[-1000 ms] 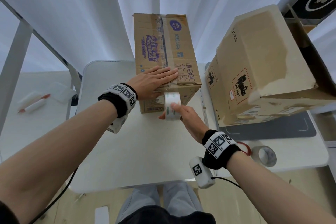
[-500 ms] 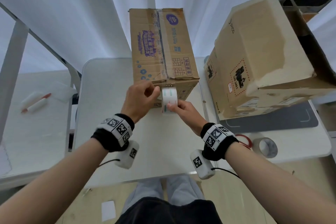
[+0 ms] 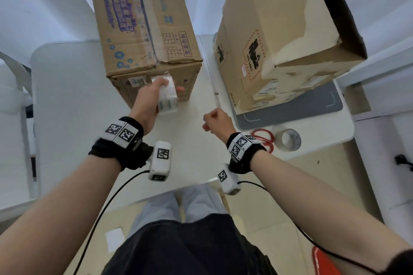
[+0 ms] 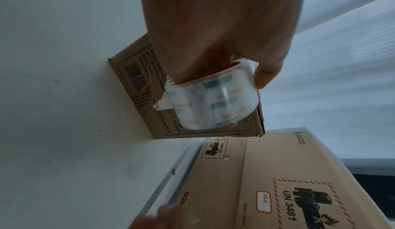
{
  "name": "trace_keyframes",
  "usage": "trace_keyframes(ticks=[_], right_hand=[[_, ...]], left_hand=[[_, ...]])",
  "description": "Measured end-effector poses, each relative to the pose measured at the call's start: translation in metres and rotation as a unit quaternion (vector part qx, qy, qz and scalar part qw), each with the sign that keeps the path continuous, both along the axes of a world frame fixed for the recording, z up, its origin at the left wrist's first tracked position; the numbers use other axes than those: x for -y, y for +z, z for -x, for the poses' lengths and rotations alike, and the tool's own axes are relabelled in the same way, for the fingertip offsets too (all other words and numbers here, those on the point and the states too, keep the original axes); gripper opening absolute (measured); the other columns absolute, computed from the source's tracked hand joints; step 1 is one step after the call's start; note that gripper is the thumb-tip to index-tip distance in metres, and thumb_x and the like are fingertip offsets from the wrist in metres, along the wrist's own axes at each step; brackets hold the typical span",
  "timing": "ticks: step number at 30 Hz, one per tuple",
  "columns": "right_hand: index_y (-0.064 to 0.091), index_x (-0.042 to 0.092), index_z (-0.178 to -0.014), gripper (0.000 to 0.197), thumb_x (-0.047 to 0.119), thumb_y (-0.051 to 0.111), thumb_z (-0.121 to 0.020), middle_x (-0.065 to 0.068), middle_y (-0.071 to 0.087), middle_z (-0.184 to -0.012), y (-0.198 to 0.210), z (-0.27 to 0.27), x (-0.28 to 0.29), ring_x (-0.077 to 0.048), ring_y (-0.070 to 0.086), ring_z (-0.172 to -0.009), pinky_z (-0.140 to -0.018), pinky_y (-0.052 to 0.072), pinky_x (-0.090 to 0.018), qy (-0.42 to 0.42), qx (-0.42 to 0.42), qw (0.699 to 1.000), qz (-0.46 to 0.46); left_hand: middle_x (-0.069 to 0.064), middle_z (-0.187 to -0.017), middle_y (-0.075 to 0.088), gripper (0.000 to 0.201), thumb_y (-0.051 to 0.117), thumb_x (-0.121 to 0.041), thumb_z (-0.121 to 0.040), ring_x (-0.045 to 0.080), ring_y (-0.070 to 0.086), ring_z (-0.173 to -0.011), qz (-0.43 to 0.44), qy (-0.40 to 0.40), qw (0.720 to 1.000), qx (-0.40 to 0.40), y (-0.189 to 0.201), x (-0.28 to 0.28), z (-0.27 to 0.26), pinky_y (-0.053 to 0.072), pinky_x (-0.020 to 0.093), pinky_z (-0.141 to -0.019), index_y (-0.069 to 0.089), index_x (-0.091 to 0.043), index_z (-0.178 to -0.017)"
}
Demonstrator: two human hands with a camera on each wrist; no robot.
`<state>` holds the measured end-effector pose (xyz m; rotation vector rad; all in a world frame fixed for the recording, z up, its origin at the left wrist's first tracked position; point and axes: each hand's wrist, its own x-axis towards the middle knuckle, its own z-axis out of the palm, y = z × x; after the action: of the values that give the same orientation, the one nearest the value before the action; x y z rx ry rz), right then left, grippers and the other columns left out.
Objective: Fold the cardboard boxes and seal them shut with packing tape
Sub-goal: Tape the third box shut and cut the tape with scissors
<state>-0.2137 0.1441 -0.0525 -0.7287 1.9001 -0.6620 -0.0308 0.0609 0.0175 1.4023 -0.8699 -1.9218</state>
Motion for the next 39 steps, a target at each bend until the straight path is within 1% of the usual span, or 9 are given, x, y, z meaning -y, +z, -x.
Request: trace_keyframes(ticks=[3, 6, 8, 10, 15, 28, 31, 35, 39], right_hand=[[0.056, 0.01, -0.09, 0.014, 0.023, 0.054, -0.093, -0.012, 0.073, -0.088, -0.033, 0.047, -0.023, -0.022, 0.067, -0.078, -0.084, 0.055, -0.039, -0.027, -0.083, 0.991, -0.106], [0.06, 0.004, -0.106, 0.026, 0.025, 0.047, -0.098, -0.016, 0.066, -0.108, -0.048, 0.088, -0.04, -0.031, 0.061, -0.094, -0.079, 0.048, -0.032, -0.006, -0.175, 0.965, -0.197], [0.054, 0.003, -0.129, 0.036, 0.024, 0.044, -0.101, -0.019, 0.054, -0.134, -0.054, 0.109, -0.05, -0.035, 0.052, -0.121, -0.091, 0.042, -0.037, 0.031, -0.268, 0.933, -0.238], [0.043, 0.001, -0.137, 0.049, 0.027, 0.055, -0.096, -0.019, 0.045, -0.142, -0.061, 0.123, -0.062, -0.034, 0.041, -0.132, -0.103, 0.036, -0.04, 0.028, -0.326, 0.914, -0.242], [0.033, -0.001, -0.145, 0.075, 0.038, 0.068, -0.09, -0.018, 0.04, -0.148, -0.08, 0.136, -0.079, -0.033, 0.037, -0.137, -0.11, 0.031, -0.037, 0.078, -0.361, 0.891, -0.265], [0.04, 0.004, -0.135, 0.058, 0.037, 0.063, -0.093, -0.014, 0.045, -0.135, -0.102, 0.111, -0.089, -0.031, 0.045, -0.126, -0.102, 0.04, -0.039, 0.148, -0.423, 0.859, -0.25], [0.041, 0.002, -0.131, 0.06, 0.033, 0.07, -0.089, -0.014, 0.05, -0.129, -0.107, 0.109, -0.092, -0.03, 0.05, -0.121, -0.102, 0.043, -0.038, 0.13, -0.386, 0.888, -0.211], [0.045, 0.005, -0.118, 0.046, 0.016, 0.075, -0.085, -0.005, 0.061, -0.122, -0.104, 0.112, -0.094, -0.021, 0.065, -0.106, -0.091, 0.056, -0.035, 0.047, -0.242, 0.96, -0.137], [0.038, 0.012, -0.109, 0.033, 0.005, 0.064, -0.091, -0.002, 0.056, -0.11, -0.076, 0.108, -0.092, -0.018, 0.058, -0.094, -0.067, 0.047, -0.012, -0.004, -0.171, 0.98, -0.099]], left_hand=[[0.012, -0.105, 0.075, 0.043, 0.043, -0.027, -0.098, 0.018, 0.067, -0.078, -0.002, 0.006, 1.0, -0.003, -0.001, -0.002, 0.006, 0.052, 0.037, -0.083, 0.052, -0.004, -0.133], [0.014, -0.102, 0.075, 0.042, 0.043, -0.029, -0.095, 0.021, 0.064, -0.077, -0.003, 0.016, 1.0, 0.003, -0.003, -0.002, 0.008, 0.051, 0.035, -0.081, 0.058, -0.004, -0.126], [0.012, -0.099, 0.076, 0.039, 0.044, -0.03, -0.094, 0.022, 0.062, -0.08, -0.004, 0.018, 1.0, 0.009, -0.005, -0.001, 0.008, 0.05, 0.037, -0.084, 0.062, -0.008, -0.121], [0.012, -0.095, 0.076, 0.037, 0.045, -0.031, -0.093, 0.022, 0.061, -0.08, -0.002, 0.019, 1.0, 0.012, -0.008, 0.0, 0.008, 0.05, 0.037, -0.085, 0.065, -0.01, -0.116], [0.01, -0.088, 0.074, 0.035, 0.045, -0.031, -0.092, 0.021, 0.06, -0.077, 0.004, 0.025, 1.0, 0.011, -0.012, 0.0, 0.008, 0.049, 0.036, -0.085, 0.066, -0.011, -0.111], [0.007, -0.078, 0.07, 0.034, 0.042, -0.032, -0.092, 0.02, 0.06, -0.073, 0.011, 0.016, 1.0, 0.011, -0.015, 0.001, 0.009, 0.048, 0.034, -0.08, 0.068, -0.013, -0.103], [0.006, -0.078, 0.07, 0.034, 0.042, -0.031, -0.092, 0.02, 0.061, -0.072, 0.01, 0.021, 1.0, 0.008, -0.016, 0.002, 0.01, 0.048, 0.033, -0.079, 0.068, -0.013, -0.102], [0.007, -0.077, 0.07, 0.034, 0.042, -0.031, -0.093, 0.019, 0.061, -0.072, 0.007, 0.023, 1.0, 0.005, -0.013, 0.001, 0.01, 0.049, 0.032, -0.078, 0.068, -0.012, -0.103], [0.006, -0.075, 0.07, 0.031, 0.041, -0.029, -0.095, 0.018, 0.061, -0.068, 0.008, 0.029, 0.999, 0.013, -0.006, -0.002, 0.011, 0.048, 0.033, -0.077, 0.067, -0.013, -0.103]])
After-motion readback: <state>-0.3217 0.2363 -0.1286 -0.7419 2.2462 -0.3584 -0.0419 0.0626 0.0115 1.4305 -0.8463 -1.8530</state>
